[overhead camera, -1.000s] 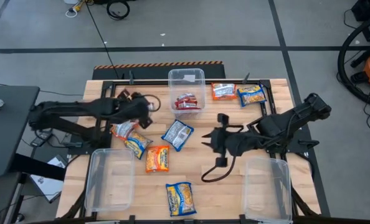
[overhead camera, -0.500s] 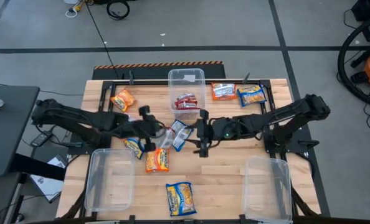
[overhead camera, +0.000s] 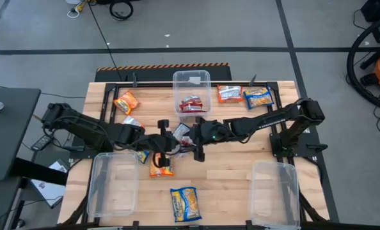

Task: Sort Maruchan noodles
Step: Put the red noodle pack into the top transparent bin

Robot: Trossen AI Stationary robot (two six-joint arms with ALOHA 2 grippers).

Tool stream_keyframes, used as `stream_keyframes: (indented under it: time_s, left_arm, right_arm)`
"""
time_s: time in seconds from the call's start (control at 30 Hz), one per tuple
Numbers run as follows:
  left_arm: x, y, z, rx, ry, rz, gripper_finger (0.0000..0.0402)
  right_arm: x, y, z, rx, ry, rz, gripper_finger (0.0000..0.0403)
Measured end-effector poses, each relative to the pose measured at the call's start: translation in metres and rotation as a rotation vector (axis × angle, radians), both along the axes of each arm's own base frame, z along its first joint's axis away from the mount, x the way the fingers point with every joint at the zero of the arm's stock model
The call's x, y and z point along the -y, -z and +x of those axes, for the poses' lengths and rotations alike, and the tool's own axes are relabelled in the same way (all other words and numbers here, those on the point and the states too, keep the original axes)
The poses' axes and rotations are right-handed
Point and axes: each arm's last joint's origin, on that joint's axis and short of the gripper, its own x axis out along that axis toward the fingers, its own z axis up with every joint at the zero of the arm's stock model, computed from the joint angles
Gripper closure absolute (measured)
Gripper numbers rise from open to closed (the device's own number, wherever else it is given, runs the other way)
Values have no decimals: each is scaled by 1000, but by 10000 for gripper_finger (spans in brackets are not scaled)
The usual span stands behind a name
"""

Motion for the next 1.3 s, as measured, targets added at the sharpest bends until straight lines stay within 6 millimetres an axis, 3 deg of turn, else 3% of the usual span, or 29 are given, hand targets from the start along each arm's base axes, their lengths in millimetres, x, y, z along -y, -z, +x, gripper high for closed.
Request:
stream_keyframes:
  time_s: [0.37, 0.73, 0.87, 1.0, 1.13, 1.3]
  left_arm:
    - [-4, -2, 3, 35, -34, -15, 397]
    - [-6, -4, 5, 63, -37, -18, 393]
    - [-4, -7, 5, 73, -25, -26, 371]
    - [-5, -11, 0, 62, -1, -27, 320]
    - [-8, -36, -22, 23, 10, 23, 261]
    - [-17, -97, -73, 68, 15, 19, 204]
  right_arm:
    - [0, 4, 3, -16, -81, 72, 225]
    - [12, 5, 3, -24, 14, 86, 335]
    - [13, 7, 2, -38, 3, 91, 392]
    - [14, 8, 2, -53, -1, 85, 395]
    - [16, 1, -4, -89, 0, 57, 397]
    - [25, -48, -6, -81, 47, -140, 398]
